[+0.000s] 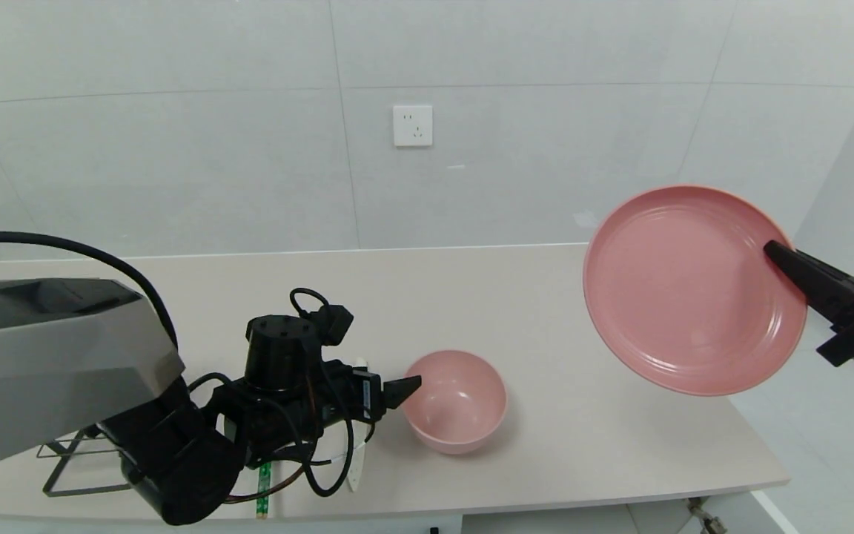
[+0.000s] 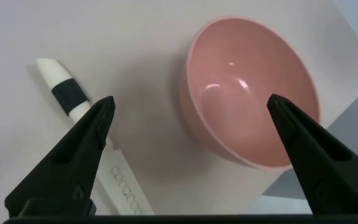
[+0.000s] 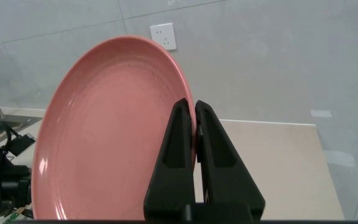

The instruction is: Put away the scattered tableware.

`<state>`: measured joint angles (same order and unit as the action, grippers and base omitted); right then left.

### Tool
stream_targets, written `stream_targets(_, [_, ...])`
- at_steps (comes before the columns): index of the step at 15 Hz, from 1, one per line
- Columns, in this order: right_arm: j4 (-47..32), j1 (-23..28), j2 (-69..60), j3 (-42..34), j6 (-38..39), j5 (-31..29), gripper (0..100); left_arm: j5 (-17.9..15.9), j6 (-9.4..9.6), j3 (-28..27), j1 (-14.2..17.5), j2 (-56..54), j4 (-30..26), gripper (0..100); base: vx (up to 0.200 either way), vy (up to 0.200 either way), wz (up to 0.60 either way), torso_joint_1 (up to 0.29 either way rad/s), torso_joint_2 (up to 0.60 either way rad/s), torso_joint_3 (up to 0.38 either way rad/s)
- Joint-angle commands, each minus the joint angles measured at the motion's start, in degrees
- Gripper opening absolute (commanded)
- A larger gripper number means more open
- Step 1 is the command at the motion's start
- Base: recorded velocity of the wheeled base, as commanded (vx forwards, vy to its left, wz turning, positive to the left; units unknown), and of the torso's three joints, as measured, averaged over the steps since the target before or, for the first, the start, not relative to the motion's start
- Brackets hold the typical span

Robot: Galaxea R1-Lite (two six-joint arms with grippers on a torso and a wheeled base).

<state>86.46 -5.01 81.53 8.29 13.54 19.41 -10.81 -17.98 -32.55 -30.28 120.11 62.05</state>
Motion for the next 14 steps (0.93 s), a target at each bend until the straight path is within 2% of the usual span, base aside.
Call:
stream_targets(1, [0.0,0.0,0.1,0.1,0.0,0.0,0,0.0,-0.21,0.0,-0.3,3.5,0.7,100,0.0,0.0,0.0,0.0,0.0,0.0])
stream_targets(5, [0.0,0.0,0.1,0.0,0.0,0.0,0,0.0,-0.39,-1.0,-2.2,3.6,0.2,100,0.0,0.0,0.0,0.0,0.0,0.0])
stream_targets(7, [0.0,-0.1,0.1,0.0,0.0,0.0,0,0.1,-1.0,-3.8,-2.9,4.3,-1.0,100,0.0,0.0,0.0,0.0,0.0,0.0])
stream_targets(9, [0.0,-0.1,0.1,-0.1,0.0,0.0,0,0.2,-1.0,-6.0,-3.2,5.0,-2.5,100,0.0,0.0,0.0,0.0,0.0,0.0])
stream_targets(14, [0.0,-0.1,0.1,-0.4,0.0,0.0,0,0.5,-1.0,-7.7,-4.1,7.4,-4.2,100,0.0,0.0,0.0,0.0,0.0,0.0])
